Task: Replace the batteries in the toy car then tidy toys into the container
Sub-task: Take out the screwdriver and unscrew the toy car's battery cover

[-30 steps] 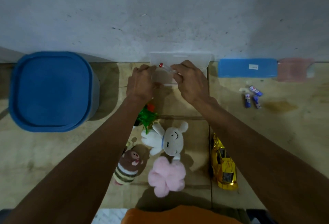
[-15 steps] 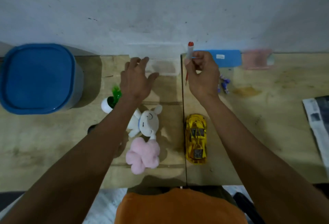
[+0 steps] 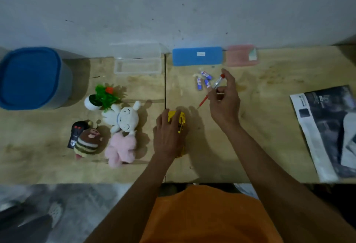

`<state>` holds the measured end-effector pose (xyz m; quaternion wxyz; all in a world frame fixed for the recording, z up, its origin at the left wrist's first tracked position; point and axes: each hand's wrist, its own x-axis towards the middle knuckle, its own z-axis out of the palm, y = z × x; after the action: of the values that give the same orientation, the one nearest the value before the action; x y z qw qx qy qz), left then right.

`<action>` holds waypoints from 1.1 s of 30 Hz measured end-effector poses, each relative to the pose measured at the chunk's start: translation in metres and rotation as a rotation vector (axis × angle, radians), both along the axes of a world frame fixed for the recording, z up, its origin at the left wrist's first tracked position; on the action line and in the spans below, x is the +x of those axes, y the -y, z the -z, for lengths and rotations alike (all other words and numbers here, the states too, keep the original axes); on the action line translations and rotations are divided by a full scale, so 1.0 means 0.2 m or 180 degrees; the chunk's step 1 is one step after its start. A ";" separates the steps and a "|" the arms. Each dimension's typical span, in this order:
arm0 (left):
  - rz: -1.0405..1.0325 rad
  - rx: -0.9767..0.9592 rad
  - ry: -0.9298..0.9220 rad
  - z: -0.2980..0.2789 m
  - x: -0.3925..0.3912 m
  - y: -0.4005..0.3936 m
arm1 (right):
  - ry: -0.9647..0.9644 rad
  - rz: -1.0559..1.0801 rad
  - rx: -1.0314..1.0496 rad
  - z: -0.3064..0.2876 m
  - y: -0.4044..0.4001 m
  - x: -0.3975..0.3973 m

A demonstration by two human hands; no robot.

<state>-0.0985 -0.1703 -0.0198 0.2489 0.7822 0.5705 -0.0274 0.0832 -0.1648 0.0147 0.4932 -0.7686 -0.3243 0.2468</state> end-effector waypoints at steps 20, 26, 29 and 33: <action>-0.0341 0.0057 0.0762 -0.01 0.04 0.15 | -0.0218 -0.0396 -0.0038 0.02 0.28 0.11; -0.1541 -0.0658 0.2653 -0.28 -0.02 0.19 | -0.0178 -0.0262 0.0193 -0.16 0.29 -0.02; -0.1963 -0.1143 0.3515 -0.41 -0.10 0.23 | -0.0301 -0.0205 0.0264 -0.27 0.32 -0.09; -0.1805 -0.1304 0.4050 -0.46 -0.22 0.27 | -0.0327 -0.0263 0.0427 -0.41 0.38 -0.22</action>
<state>-0.1419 -0.2248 0.0721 0.6716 0.4063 0.4796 0.3922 0.0399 -0.2407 0.0965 0.5489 -0.7061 -0.3459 0.2838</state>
